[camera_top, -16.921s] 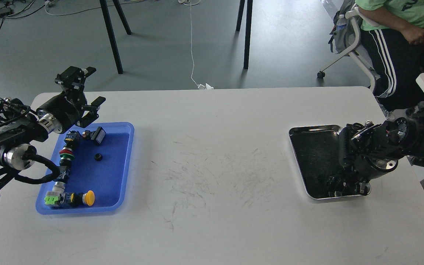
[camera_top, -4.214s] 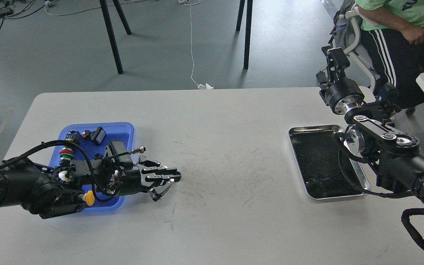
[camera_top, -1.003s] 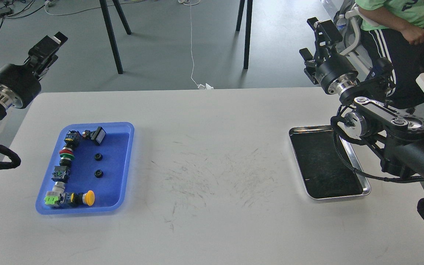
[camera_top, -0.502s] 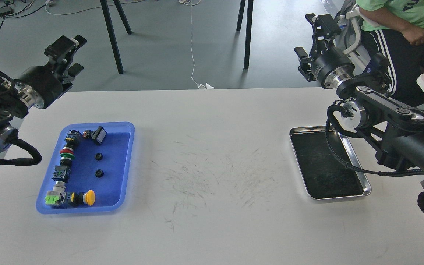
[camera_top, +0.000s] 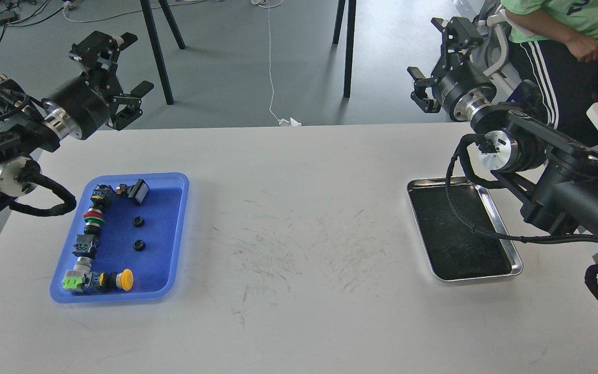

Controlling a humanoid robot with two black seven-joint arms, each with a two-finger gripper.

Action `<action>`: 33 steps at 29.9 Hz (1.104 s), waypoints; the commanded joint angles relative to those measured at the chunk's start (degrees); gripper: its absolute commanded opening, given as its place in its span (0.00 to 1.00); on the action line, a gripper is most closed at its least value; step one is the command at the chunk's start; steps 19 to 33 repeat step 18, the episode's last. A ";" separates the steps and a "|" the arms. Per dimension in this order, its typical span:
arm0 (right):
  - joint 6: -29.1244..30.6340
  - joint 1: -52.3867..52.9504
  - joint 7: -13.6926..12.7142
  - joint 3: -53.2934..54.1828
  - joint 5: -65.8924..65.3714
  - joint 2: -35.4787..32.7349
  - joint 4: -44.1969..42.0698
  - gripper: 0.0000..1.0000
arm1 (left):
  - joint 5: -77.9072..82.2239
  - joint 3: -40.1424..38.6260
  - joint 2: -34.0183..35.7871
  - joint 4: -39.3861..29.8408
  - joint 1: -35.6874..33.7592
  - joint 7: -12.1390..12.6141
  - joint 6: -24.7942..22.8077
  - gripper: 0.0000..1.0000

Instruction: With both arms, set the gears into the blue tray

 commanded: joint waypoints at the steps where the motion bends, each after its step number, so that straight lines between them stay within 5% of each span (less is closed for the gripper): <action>1: -0.01 -0.30 0.32 1.43 -0.10 0.24 -0.28 0.99 | -4.69 -2.04 -1.91 1.51 0.38 -0.01 -0.58 0.99; 33: 0.07 -0.48 0.41 3.01 -0.10 2.61 -0.37 0.99 | -11.13 -4.86 -7.27 6.96 1.53 -0.01 -2.60 0.99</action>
